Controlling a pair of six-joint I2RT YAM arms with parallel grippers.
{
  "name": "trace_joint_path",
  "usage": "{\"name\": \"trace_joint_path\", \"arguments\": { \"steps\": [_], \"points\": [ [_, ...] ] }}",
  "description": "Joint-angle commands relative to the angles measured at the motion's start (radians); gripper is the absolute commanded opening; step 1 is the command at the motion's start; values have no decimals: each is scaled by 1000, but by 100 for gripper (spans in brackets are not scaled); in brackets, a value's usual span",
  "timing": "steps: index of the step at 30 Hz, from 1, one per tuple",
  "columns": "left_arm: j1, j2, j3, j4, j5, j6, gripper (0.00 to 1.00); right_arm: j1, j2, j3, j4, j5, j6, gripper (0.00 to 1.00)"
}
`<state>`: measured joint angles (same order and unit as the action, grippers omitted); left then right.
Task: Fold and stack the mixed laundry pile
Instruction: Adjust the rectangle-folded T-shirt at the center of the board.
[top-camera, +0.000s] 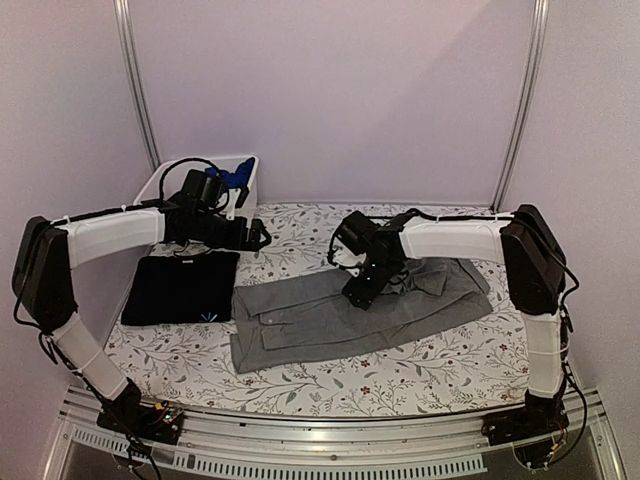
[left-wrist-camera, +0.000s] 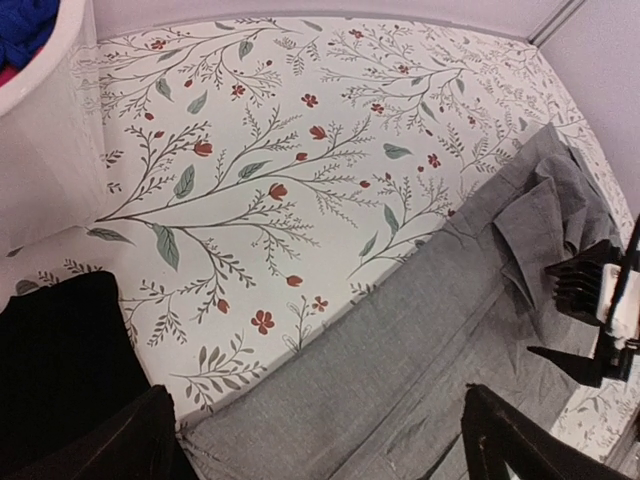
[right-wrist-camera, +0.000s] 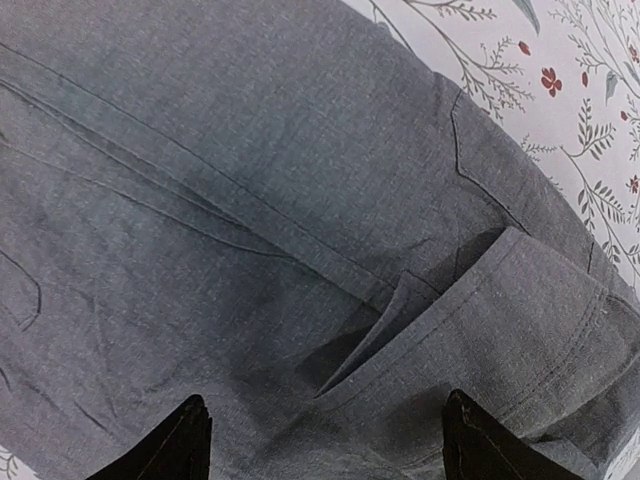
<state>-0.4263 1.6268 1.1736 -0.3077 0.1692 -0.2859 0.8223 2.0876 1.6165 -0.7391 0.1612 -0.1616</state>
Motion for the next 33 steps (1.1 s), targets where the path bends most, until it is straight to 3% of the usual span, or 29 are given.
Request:
{"name": "trace_joint_path", "arguments": {
  "steps": [1,4,6,9,11,16,20,26,29,33],
  "points": [
    [13,-10,-1,20,40,27,100,13,81,57,-37,211,3,78],
    [12,-16,2,27,36,30,100,12,127,86,-62,326,36,72],
    [12,-30,-2,43,29,37,100,10,115,75,-36,340,40,63],
    [13,-47,-8,60,12,56,100,0,60,57,15,301,31,37],
    [12,-54,-9,68,-6,68,100,-4,21,58,33,294,11,26],
    [13,-43,14,67,-20,87,100,-42,-47,77,35,224,-10,21],
    [13,-39,20,85,28,114,100,-75,-100,64,35,127,-25,1],
    [1,-67,-26,256,167,198,100,-179,-241,-10,81,-241,-14,0],
    [-43,-94,-60,384,238,257,100,-234,-327,-46,128,-456,9,0],
    [-128,-78,-42,408,285,369,100,-251,-421,-85,155,-641,18,0]
  ]
}}
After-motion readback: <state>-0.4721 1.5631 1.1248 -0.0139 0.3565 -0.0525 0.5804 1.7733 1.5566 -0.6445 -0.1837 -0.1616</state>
